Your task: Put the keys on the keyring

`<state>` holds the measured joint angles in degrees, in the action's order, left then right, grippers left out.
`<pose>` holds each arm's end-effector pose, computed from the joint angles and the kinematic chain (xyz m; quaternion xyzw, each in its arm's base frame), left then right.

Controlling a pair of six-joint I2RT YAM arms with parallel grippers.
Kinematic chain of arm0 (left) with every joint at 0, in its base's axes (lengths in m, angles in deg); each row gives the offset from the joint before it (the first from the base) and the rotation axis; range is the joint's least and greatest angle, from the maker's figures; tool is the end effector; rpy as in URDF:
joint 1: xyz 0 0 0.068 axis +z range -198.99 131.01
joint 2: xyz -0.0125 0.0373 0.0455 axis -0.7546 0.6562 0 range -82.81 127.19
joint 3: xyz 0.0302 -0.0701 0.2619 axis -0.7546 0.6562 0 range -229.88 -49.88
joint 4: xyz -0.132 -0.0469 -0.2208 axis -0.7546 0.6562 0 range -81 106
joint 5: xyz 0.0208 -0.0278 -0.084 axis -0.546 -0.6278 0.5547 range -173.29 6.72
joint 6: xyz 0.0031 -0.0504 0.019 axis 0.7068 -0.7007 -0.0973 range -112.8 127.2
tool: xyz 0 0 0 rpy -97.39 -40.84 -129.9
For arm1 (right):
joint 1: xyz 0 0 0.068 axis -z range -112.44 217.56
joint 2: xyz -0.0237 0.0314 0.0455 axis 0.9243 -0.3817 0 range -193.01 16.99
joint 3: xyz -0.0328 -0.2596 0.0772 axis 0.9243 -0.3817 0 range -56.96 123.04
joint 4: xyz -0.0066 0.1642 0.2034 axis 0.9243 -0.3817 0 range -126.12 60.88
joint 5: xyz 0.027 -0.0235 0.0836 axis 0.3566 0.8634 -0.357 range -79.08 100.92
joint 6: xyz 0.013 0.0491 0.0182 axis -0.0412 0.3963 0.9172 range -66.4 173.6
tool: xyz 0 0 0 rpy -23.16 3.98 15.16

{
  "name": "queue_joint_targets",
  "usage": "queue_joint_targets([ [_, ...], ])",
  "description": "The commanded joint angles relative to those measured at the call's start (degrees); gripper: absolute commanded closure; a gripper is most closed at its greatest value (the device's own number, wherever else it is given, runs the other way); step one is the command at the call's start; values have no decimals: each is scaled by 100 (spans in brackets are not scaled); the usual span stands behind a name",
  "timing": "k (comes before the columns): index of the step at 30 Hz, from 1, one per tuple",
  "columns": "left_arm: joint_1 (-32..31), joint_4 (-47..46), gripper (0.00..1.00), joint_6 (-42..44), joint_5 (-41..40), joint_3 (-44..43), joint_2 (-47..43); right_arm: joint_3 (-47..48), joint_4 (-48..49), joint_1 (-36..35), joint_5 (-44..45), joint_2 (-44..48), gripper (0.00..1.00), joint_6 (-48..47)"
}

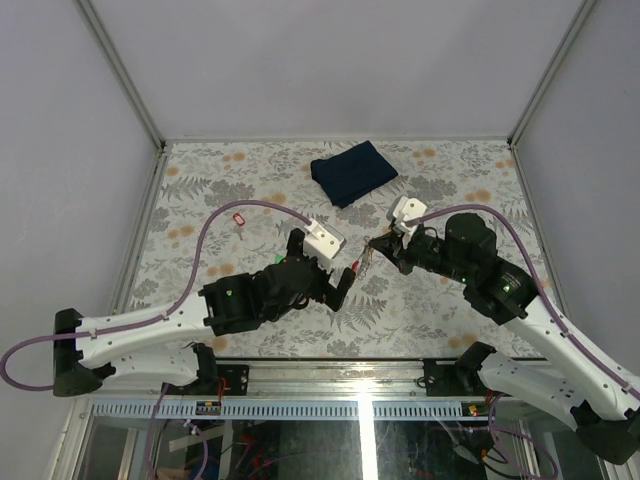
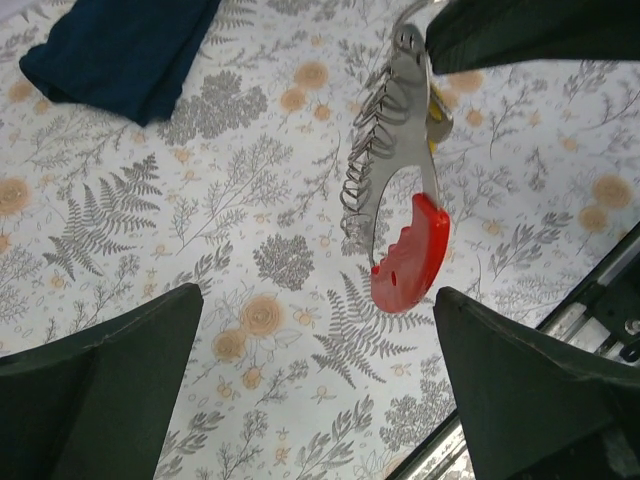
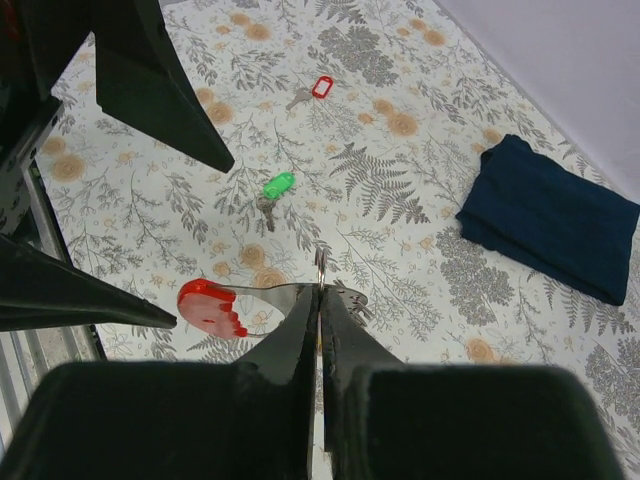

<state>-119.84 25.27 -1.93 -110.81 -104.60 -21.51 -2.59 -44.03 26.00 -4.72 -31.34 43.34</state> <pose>0.0945 -0.2220 0.3356 0.3021 0.7621 -0.1933 0.5389 0.1350 0.1325 0.3795 -0.4085 0.6383 0.2733 0.5925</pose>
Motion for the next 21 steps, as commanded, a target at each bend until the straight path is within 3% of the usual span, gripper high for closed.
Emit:
queue_joint_targets([
  [1,58,427,0,-64,209,-419,121,137,193,26,145,190,100,27],
  [12,72,266,0,-105,60,-306,-58,70,225,29,218,224,100,33],
  [18,93,47,0,159,596,-222,-91,97,157,28,169,195,100,5],
  [21,90,256,0,100,365,-326,60,193,-17,32,119,151,100,-40],
])
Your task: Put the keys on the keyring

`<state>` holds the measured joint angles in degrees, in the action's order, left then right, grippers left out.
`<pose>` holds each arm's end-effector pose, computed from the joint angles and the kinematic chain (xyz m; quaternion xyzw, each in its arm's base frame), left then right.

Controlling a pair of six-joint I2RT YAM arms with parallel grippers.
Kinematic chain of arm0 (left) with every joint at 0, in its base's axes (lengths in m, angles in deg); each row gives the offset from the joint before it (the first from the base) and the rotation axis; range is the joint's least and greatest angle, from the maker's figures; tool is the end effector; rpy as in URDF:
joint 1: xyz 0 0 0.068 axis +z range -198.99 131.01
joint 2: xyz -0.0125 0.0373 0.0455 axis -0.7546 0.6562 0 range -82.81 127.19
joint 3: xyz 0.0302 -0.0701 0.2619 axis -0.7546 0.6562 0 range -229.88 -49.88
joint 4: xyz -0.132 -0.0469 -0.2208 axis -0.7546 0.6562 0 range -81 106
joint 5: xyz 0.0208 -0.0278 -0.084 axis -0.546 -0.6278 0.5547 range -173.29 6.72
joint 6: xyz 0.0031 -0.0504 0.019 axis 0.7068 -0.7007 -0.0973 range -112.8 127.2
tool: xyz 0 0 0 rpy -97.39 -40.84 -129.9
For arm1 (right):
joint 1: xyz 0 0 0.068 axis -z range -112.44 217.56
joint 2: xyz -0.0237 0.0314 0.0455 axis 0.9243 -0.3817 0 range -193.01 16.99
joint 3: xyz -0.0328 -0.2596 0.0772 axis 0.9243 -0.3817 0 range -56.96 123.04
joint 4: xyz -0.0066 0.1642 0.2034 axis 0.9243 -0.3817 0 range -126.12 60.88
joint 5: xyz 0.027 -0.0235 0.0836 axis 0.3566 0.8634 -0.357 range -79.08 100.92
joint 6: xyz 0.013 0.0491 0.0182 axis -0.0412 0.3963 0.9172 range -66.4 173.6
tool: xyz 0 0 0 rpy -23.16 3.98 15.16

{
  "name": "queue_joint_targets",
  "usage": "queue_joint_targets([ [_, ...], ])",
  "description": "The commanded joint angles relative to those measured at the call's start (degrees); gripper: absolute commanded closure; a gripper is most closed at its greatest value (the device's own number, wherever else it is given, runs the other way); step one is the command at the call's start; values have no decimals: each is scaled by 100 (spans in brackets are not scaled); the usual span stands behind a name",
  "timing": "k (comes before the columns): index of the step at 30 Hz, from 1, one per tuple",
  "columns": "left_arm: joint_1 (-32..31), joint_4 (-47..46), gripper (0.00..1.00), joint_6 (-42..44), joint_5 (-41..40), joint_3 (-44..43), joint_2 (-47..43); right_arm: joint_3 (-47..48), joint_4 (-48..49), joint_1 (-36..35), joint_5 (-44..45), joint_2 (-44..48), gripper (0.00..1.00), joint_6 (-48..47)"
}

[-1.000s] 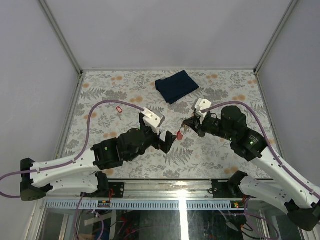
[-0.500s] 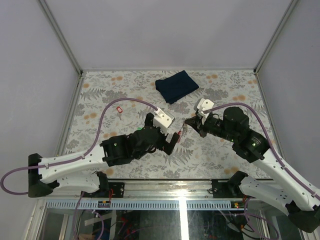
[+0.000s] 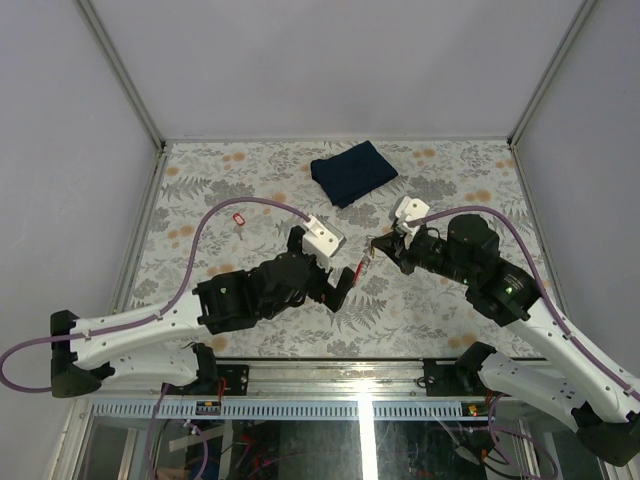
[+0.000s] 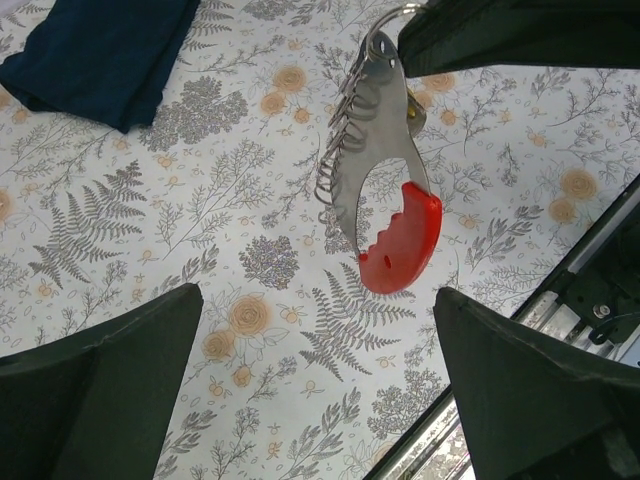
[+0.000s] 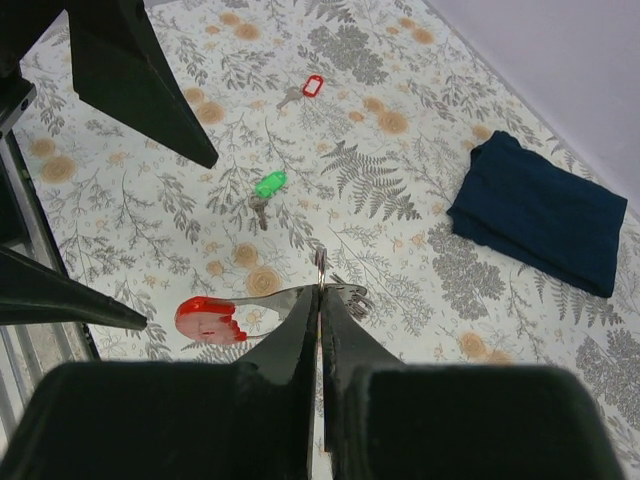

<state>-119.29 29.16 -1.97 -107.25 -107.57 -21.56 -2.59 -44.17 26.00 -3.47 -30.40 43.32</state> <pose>0.0941 -0.2199 0.3468 0.3188 0.7630 -0.2082 0.5224 0.1323 0.1291 0.3819 -0.4014 0.6379 0.2664 0.6008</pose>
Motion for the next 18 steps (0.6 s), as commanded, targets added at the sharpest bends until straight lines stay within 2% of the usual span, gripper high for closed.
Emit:
queue_joint_targets([
  [1,35,-22,0,-28,-167,-92,136,233,-83,29,-15,43,100,-61],
  [4,39,187,0,-573,-342,-177,225,337,-296,28,-37,-8,100,-94],
  [7,34,694,0,-547,-128,-372,259,475,-542,27,-14,-81,100,-99],
  [9,44,1056,0,-828,-496,-483,296,594,-750,32,26,-161,100,-55],
  [14,56,826,0,-862,-526,-248,132,1563,-2138,35,-113,-973,100,70],
  [18,57,1035,0,-761,-663,-491,340,1755,-2411,34,-399,-1283,100,20],
])
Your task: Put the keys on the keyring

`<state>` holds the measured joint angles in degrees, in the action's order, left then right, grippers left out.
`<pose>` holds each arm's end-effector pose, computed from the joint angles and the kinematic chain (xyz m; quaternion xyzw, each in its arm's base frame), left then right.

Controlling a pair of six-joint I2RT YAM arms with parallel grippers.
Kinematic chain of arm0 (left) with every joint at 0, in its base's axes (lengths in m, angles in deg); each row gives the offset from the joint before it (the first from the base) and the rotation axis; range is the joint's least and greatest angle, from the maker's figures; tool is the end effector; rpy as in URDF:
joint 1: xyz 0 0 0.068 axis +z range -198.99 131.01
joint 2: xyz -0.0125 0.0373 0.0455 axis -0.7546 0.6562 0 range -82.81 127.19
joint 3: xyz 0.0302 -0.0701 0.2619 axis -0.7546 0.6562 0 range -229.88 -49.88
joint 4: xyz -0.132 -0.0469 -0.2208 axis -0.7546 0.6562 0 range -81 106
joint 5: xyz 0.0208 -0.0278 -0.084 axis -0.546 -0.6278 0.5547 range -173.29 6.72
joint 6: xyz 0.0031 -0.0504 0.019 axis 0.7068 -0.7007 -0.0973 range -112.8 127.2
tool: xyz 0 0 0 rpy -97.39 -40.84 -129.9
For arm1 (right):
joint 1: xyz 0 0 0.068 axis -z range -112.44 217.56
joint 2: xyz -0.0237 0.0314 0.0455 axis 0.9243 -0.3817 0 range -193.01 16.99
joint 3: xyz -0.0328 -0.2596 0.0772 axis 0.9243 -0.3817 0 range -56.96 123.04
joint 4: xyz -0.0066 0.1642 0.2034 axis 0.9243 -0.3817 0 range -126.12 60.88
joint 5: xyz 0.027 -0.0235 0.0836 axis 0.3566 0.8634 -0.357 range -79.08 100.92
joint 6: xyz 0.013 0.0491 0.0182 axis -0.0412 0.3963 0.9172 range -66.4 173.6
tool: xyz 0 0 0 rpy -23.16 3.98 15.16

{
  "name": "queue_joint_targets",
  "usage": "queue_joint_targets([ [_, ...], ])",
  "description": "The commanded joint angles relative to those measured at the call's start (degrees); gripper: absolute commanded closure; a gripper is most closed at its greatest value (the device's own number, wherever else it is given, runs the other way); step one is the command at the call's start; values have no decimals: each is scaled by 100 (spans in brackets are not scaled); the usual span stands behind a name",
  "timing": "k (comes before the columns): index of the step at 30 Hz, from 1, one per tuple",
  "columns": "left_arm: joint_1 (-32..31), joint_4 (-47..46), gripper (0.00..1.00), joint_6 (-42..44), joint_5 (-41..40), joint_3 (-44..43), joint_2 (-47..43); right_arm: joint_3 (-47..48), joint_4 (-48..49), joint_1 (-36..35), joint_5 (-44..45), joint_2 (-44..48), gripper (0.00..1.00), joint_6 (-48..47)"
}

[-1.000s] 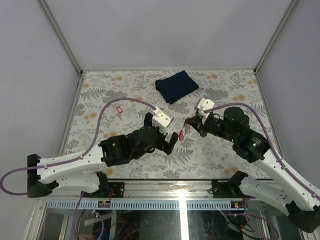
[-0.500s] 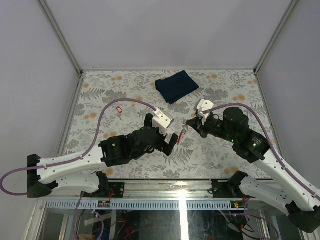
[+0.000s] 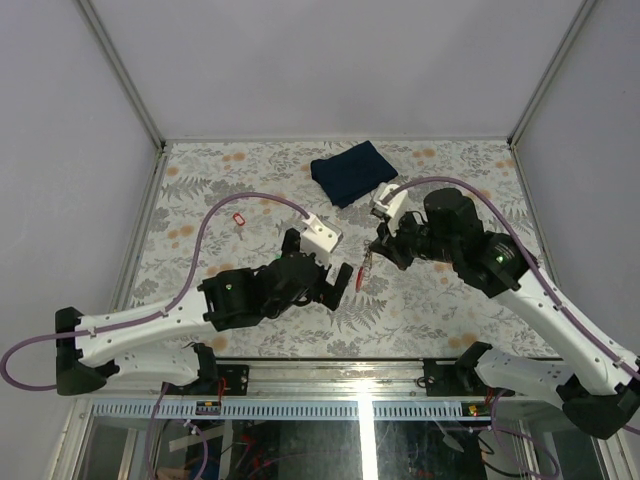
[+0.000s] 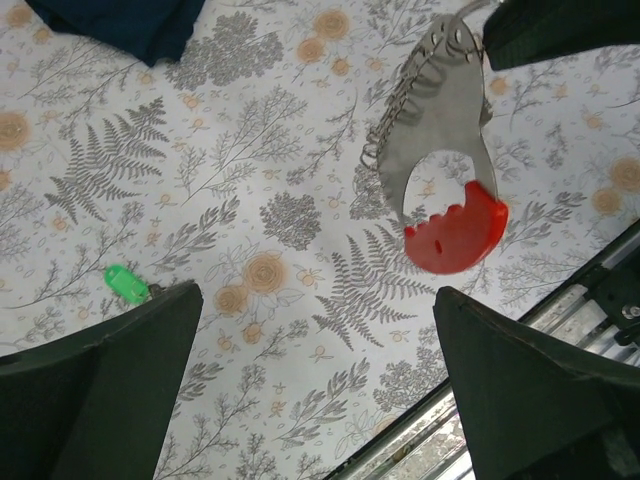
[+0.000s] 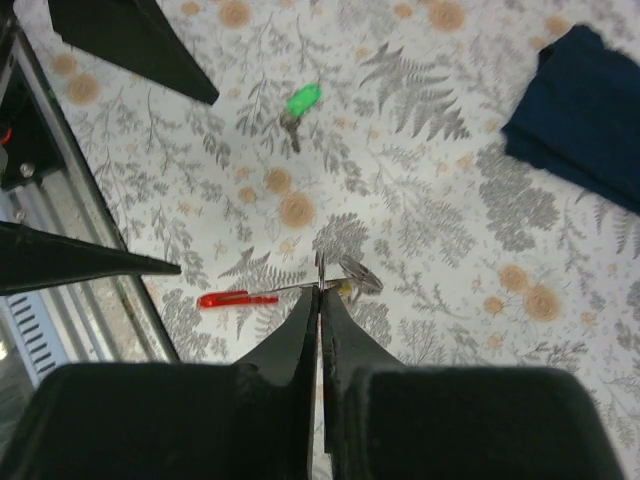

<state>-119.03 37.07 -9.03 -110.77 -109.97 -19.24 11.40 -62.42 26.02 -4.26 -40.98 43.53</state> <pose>0.0976 -0.2205 0.3397 0.2802 0.8084 -0.1730 0.4879 0.1511 0.1462 0.3983 -0.4254 0.7120 0.2545 0.4974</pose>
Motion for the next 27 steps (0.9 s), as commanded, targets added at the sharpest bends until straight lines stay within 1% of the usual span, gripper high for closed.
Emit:
queue_joint_targets([
  [1,27,311,0,-44,-360,-305,164,430,-683,32,-359,-305,100,-37],
  [4,34,322,0,113,-243,-369,216,563,-969,32,-569,-529,100,-99],
  [7,30,-55,0,358,43,-211,-13,659,-1243,32,-872,-775,100,-135],
  [10,34,-464,0,785,346,22,-276,799,-1499,35,-1013,-944,100,-135],
  [15,33,-1685,0,1417,1124,743,-765,1108,-2003,41,-1338,-1229,100,-160],
  [21,33,-3038,0,2038,2082,1492,-1052,1435,-2441,43,-2022,-1425,100,-155],
  [25,38,-3741,5,2293,2692,1947,-1356,1564,-2685,32,-2248,-1488,100,-238],
  [27,143,-3782,10,2282,3053,1954,-1445,1589,-2751,32,-2355,-1489,100,-325],
])
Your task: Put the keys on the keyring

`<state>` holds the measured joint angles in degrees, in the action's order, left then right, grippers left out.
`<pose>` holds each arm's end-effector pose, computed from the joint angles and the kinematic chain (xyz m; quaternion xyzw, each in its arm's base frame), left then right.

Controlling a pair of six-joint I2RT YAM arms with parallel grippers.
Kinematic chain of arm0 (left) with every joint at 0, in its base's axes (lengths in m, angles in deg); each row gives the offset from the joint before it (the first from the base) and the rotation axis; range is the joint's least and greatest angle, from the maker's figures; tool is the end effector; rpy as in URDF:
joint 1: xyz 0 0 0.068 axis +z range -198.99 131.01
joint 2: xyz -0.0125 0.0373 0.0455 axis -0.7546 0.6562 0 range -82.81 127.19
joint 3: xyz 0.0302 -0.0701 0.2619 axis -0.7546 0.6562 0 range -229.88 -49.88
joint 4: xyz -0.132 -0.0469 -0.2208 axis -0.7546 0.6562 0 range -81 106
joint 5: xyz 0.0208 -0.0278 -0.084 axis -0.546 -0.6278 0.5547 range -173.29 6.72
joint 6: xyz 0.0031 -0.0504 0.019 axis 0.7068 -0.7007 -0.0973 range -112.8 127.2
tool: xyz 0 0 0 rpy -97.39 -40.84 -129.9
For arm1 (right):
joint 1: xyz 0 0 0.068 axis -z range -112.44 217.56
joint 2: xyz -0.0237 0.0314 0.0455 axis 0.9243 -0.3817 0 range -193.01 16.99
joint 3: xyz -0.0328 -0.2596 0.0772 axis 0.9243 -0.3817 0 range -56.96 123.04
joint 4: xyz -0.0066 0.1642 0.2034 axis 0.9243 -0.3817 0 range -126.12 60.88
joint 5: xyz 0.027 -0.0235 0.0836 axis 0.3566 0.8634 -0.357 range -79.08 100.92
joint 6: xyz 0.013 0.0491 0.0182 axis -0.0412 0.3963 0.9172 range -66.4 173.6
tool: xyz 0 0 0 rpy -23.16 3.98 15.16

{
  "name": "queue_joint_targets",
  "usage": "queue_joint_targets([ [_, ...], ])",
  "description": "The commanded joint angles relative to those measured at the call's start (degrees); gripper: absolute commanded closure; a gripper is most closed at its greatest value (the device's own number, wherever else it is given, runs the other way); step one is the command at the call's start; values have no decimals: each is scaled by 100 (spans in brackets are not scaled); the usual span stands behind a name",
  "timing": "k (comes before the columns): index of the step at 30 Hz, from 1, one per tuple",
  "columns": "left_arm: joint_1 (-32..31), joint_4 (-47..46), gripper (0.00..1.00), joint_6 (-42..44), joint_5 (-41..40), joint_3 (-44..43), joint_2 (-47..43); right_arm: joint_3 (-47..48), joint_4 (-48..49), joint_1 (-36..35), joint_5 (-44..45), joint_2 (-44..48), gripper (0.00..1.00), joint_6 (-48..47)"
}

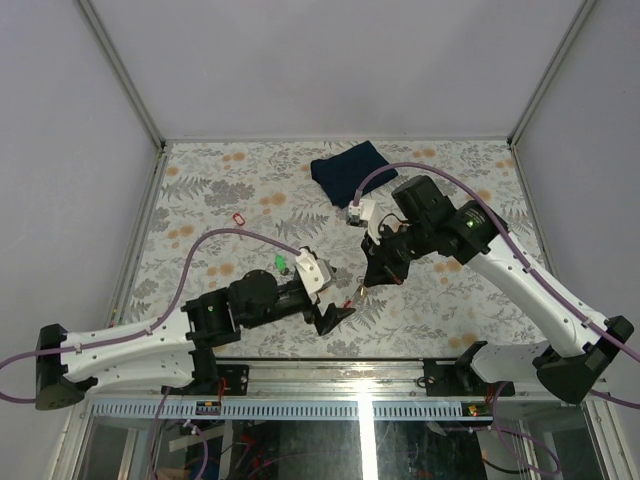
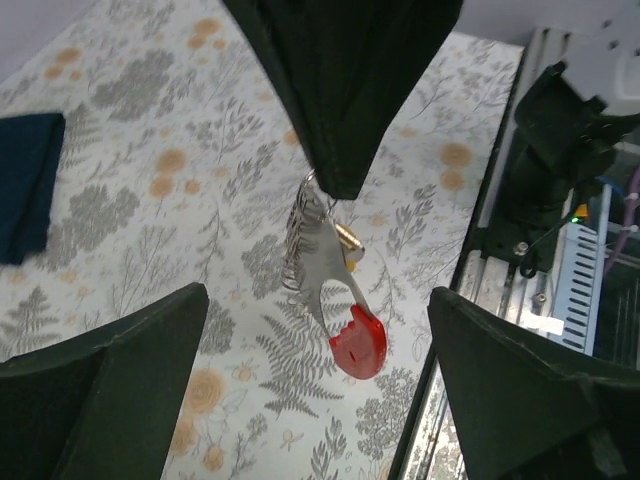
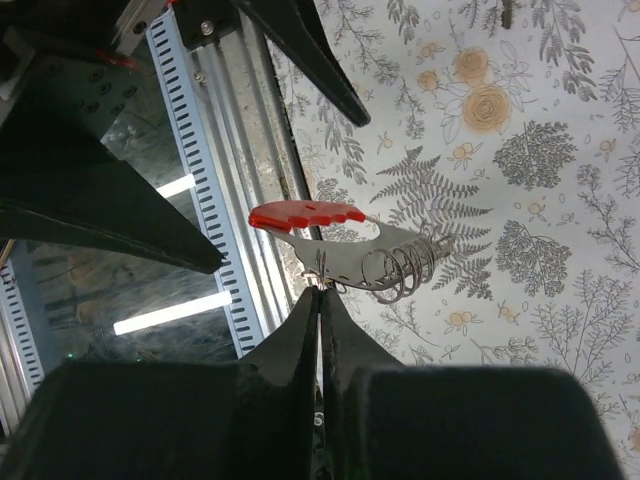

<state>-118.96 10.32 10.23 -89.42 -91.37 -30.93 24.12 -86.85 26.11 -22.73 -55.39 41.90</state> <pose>0.0775 -0.2016 0.3138 0.4335 0.6426 -0.3130 0.5487 0.1678 0.1744 0.3832 -0.4918 0.7566 0.3480 0.2541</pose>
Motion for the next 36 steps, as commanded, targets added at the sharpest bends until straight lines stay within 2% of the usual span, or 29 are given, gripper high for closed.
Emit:
queue_joint_targets([
  [1,268,-1051,15,213,1149,31,-259,306,-311,17,-523,-41,100,-205],
  [4,947,-970,28,-162,2306,-153,-123,270,-304,-35,-467,-39,100,-290],
  [8,1680,-1247,31,-418,3559,-200,11,271,-230,-167,-376,-27,100,-305],
  [18,1827,-1178,47,-351,4906,-507,384,295,36,-342,-271,50,100,-340],
  [22,1828,-1024,53,-306,5057,-625,475,264,140,-384,-269,89,100,-347],
  [26,1829,-973,54,-295,4986,-669,522,229,239,-400,-349,166,100,-345],
  [36,1829,-1061,50,-398,4593,-659,504,92,283,-416,-684,303,100,-474],
])
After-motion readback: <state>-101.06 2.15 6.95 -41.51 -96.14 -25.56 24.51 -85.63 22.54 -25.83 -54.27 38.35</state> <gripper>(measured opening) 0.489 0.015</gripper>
